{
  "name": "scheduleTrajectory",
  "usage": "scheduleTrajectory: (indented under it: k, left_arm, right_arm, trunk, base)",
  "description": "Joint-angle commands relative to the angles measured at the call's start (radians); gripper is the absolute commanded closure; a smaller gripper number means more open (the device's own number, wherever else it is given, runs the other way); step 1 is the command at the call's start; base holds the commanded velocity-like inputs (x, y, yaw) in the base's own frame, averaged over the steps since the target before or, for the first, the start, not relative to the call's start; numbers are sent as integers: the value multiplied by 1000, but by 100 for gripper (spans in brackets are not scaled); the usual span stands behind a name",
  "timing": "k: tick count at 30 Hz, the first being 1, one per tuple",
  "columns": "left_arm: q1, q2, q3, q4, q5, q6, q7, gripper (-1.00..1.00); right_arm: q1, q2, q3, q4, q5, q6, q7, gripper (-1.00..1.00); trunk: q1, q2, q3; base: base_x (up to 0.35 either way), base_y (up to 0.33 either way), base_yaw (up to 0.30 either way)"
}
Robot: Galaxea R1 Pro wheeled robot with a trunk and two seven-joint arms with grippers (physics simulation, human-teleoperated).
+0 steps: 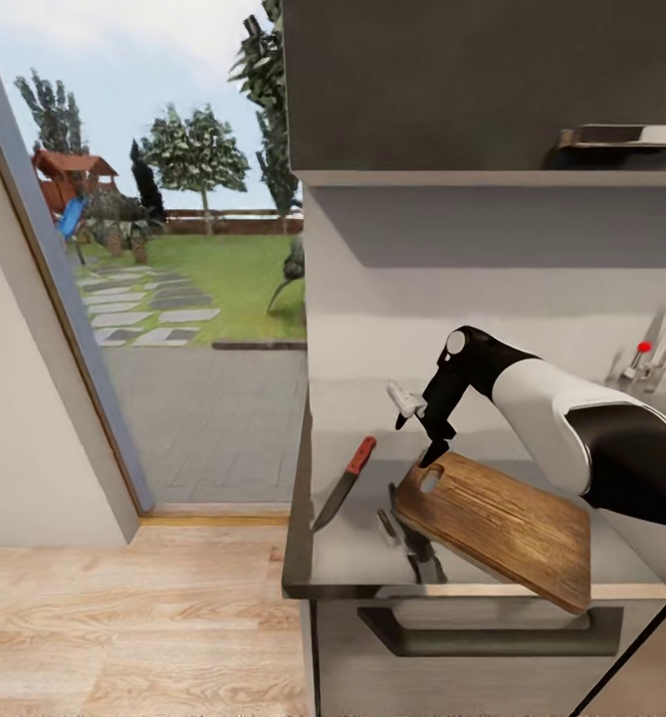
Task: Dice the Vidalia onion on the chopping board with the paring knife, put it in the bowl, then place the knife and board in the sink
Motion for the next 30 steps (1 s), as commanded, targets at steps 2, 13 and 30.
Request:
scheduleTrajectory:
  k: [2,13,30]
  left_arm:
    - [0,0,1,-1,0,-2,1,-100]
    - [0,0,1,-1,0,-1,1,-100]
    - [0,0,1,3,0,0,1,-100]
  right_arm:
    - [3,-4,7,-1,6,-6,1,-100]
    - [5,-16,7,-1,16,-6,1,-100]
    - [5,-18,9,-1,16,-5,1,-100]
  trunk:
    - [0,-1,-4]
    - [0,-1,-22]
    - [0,-1,-42]
  base:
    - [0,0,0]
    - [0,0,0]
    - [21,-26,0]
